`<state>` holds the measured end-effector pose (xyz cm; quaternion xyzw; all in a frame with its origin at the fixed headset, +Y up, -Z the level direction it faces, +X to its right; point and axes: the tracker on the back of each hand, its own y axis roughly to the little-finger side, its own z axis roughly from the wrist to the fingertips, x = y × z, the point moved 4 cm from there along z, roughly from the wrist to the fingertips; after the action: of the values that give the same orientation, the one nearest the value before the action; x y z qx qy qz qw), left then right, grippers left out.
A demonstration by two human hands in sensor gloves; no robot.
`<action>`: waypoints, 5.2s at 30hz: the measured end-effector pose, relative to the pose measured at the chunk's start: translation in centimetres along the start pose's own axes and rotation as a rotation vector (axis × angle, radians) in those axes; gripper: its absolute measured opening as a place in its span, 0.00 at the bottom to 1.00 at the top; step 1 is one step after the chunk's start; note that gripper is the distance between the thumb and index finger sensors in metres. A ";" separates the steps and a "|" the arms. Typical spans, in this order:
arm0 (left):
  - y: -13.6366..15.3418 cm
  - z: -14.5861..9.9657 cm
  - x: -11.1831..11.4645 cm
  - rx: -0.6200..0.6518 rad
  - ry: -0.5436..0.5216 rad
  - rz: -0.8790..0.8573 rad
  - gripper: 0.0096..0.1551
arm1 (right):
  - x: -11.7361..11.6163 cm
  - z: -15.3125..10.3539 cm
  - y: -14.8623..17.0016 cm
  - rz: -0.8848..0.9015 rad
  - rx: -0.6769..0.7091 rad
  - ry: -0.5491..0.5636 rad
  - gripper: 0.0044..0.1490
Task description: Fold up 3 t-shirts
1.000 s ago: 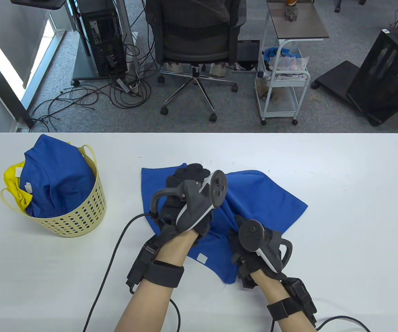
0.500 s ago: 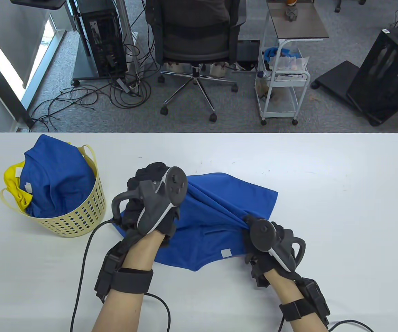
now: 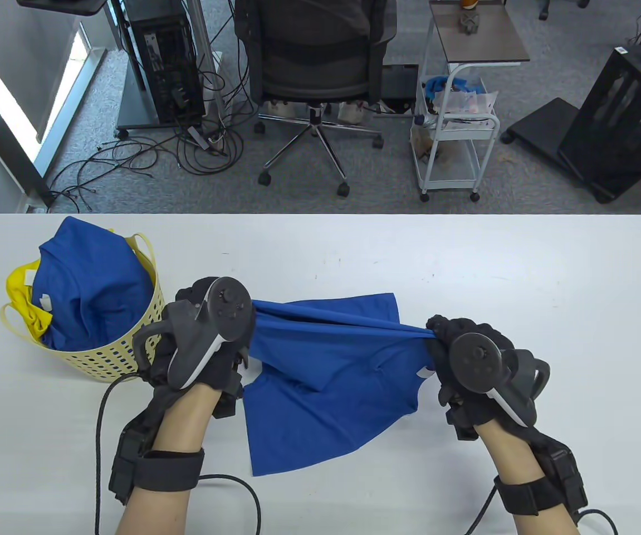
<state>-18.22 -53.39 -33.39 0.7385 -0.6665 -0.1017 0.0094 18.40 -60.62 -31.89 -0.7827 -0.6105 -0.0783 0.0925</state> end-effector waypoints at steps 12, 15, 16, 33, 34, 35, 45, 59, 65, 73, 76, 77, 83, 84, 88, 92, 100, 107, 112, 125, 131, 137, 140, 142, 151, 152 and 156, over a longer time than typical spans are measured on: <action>0.5 0.0 7.1 0.092 0.351 0.161 0.20 | -5.6 0.1 -0.7 -0.129 0.132 -0.488 0.28; 0.3 1.3 8.5 0.101 0.418 0.155 0.20 | -6.9 1.3 -0.5 -0.109 0.129 -0.621 0.28; 0.2 1.7 8.8 0.104 0.433 0.155 0.20 | -7.4 1.9 -0.4 -0.115 0.126 -0.648 0.28; -3.6 13.3 -10.6 0.025 -0.486 -0.126 0.21 | 12.7 18.7 -3.7 -0.111 -0.021 0.493 0.27; -3.4 13.0 -9.5 0.027 -0.465 -0.110 0.21 | 11.8 18.1 -3.6 -0.139 -0.010 0.466 0.27; -3.1 12.5 -7.6 0.042 -0.411 -0.084 0.21 | 10.1 17.2 -3.3 -0.180 0.009 0.413 0.27; 0.3 4.4 16.9 0.144 0.326 0.136 0.21 | -11.1 5.8 0.7 -0.340 0.106 -0.330 0.27; 1.4 -2.2 10.5 0.193 0.479 0.131 0.22 | -4.1 -1.4 -1.7 -0.348 0.253 -0.389 0.27; 0.4 -1.9 1.5 0.192 0.360 0.105 0.22 | 4.1 -0.3 -2.6 -0.256 0.221 -0.271 0.27; -1.4 2.5 6.7 0.076 0.489 0.217 0.22 | -1.4 4.3 -1.2 -0.340 0.124 -0.378 0.27; -1.3 4.6 10.6 0.039 0.541 0.213 0.22 | -5.6 5.9 0.1 -0.330 0.075 -0.458 0.27; -1.3 5.1 11.3 0.033 0.535 0.208 0.22 | -6.5 6.3 0.5 -0.323 0.064 -0.470 0.27; -2.4 9.2 16.1 -0.014 0.498 0.196 0.22 | -11.0 9.4 2.1 -0.366 -0.011 -0.527 0.28; -2.6 9.8 16.8 -0.023 0.491 0.201 0.22 | -11.8 10.0 2.4 -0.376 -0.028 -0.544 0.28; -2.7 11.4 19.2 -0.086 0.449 0.186 0.22 | -14.4 11.7 3.4 -0.387 -0.093 -0.544 0.28; -2.7 11.7 19.8 -0.094 0.279 0.173 0.23 | -14.7 12.4 4.4 -0.462 -0.196 -0.415 0.31; -6.7 6.0 21.9 0.493 0.442 0.049 0.33 | -11.5 10.3 3.8 -0.417 -0.123 -0.326 0.35; -5.3 1.6 26.9 0.499 0.607 0.310 0.40 | -10.6 5.4 0.5 -0.188 -0.046 -0.367 0.36; -4.4 -0.9 26.9 0.394 0.669 0.259 0.41 | -11.1 2.2 -2.2 -0.118 -0.002 -0.411 0.39; -5.3 -6.7 22.3 0.445 0.562 0.158 0.35 | -18.3 -2.7 -5.7 -0.293 0.089 -0.541 0.50; -2.3 -5.8 19.1 0.410 0.374 0.058 0.35 | -19.1 -2.8 -5.0 -0.314 0.082 -0.612 0.47; 1.1 -4.8 19.9 0.319 0.432 -0.015 0.35 | -18.2 -2.5 -2.1 -0.363 0.019 -0.683 0.44; 1.4 -4.8 20.2 0.304 0.450 -0.021 0.35 | -17.7 -2.2 0.1 -0.391 -0.044 -0.660 0.44; 1.3 -4.9 20.1 0.308 0.445 -0.017 0.35 | -17.3 -2.2 1.2 -0.400 -0.077 -0.629 0.43; 0.9 -5.0 20.1 0.311 0.437 -0.024 0.35 | -16.2 -4.2 -2.2 -0.065 -0.005 -0.533 0.55; 0.9 -5.0 20.1 0.310 0.440 -0.023 0.35 | -16.8 -4.5 -2.6 -0.083 0.009 -0.565 0.56; 1.1 -4.9 20.2 0.310 0.445 -0.022 0.35 | -19.9 -5.2 -3.2 -0.192 0.005 -0.718 0.57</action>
<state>-16.65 -74.07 -31.22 0.7425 -0.6476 0.1662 0.0411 10.39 -79.80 -31.40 -0.6994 -0.6748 0.1944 -0.1332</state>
